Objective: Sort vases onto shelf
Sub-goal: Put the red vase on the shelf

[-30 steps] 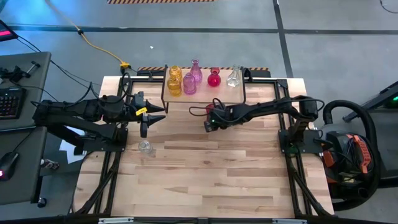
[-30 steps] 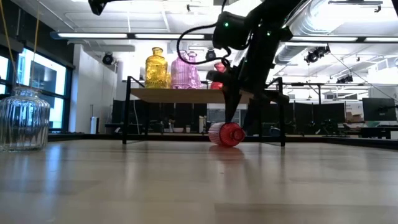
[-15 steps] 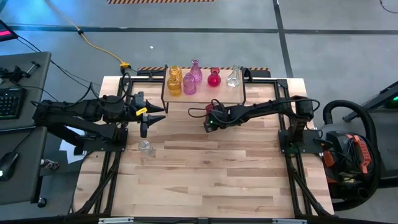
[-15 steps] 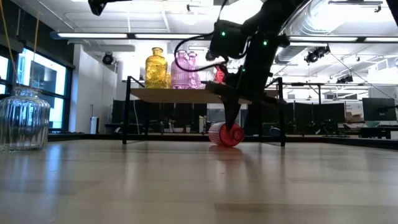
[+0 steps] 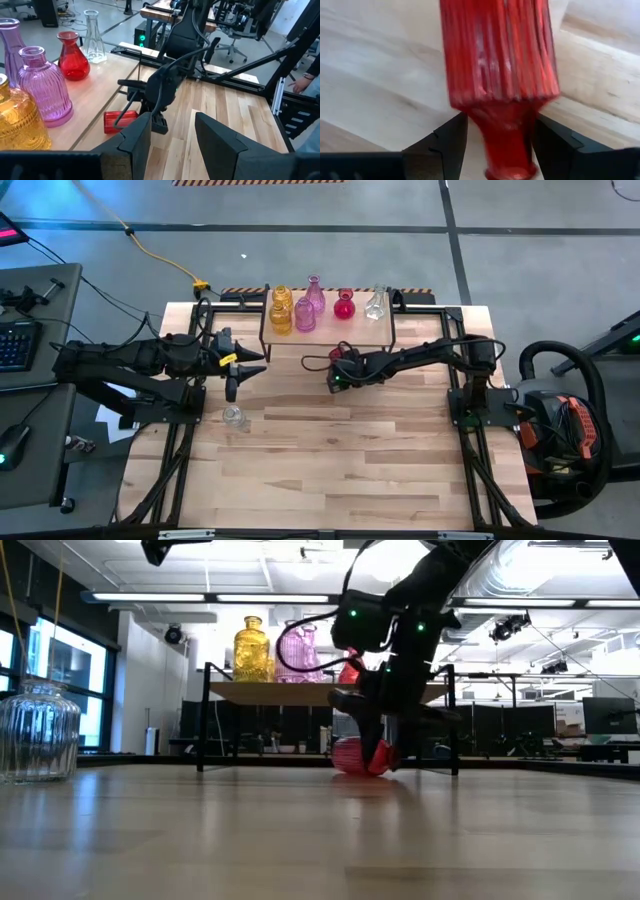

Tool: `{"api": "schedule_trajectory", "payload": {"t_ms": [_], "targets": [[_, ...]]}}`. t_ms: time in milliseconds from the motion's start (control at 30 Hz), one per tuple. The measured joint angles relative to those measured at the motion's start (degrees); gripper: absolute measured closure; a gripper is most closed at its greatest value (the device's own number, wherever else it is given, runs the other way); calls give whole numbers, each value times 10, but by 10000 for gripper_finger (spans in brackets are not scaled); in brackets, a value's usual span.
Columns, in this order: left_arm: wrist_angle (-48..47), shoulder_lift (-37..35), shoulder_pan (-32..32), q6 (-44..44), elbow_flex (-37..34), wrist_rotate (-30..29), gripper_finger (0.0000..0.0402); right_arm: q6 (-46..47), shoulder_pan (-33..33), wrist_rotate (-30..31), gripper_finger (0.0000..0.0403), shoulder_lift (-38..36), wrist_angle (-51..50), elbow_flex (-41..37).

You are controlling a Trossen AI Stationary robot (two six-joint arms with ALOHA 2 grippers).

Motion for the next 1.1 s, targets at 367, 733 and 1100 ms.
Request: {"api": "schedule_trajectory", "payload": {"t_ms": [367, 733, 1100], "targets": [[-4, 0, 0, 0, 0, 1, 257, -5, 2, -14, 268, 7, -19, 0], [-4, 0, 0, 0, 0, 1, 257, -4, 11, -3, 309, 7, -19, 0], [-4, 0, 0, 1, 0, 0, 257, -39, 72, -15, 308, 8, -207, 155]]}}
